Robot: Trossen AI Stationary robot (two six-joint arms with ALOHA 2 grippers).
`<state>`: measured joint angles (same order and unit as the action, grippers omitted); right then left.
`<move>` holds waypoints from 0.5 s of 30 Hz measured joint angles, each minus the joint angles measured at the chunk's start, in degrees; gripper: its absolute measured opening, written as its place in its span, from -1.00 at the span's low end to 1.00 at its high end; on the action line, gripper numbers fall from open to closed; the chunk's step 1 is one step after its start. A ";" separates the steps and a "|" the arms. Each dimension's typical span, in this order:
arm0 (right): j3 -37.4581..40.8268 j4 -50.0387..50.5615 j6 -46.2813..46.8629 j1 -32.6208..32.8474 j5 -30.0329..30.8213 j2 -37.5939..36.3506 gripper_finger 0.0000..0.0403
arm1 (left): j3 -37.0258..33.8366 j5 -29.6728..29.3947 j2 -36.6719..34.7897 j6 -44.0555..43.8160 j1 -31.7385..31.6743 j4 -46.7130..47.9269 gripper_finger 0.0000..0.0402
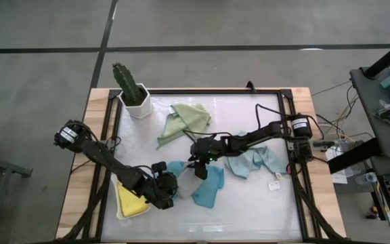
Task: Fold microfiber towels
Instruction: Fold the gray microfiber towel
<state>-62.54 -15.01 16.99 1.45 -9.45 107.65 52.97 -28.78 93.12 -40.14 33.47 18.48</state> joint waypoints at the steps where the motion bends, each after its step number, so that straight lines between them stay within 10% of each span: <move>1: 0.00 0.13 0.03 0.00 0.02 0.23 -0.36 | 0.00 0.01 0.00 0.00 0.00 -0.01 -0.61; 15: 0.04 0.28 -0.07 0.20 -6.53 -0.16 -0.93 | 0.00 0.23 0.00 0.00 0.02 -0.22 -0.99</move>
<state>-62.50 -14.72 16.92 1.66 -15.98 107.50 52.97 -28.56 93.12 -40.14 33.50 18.26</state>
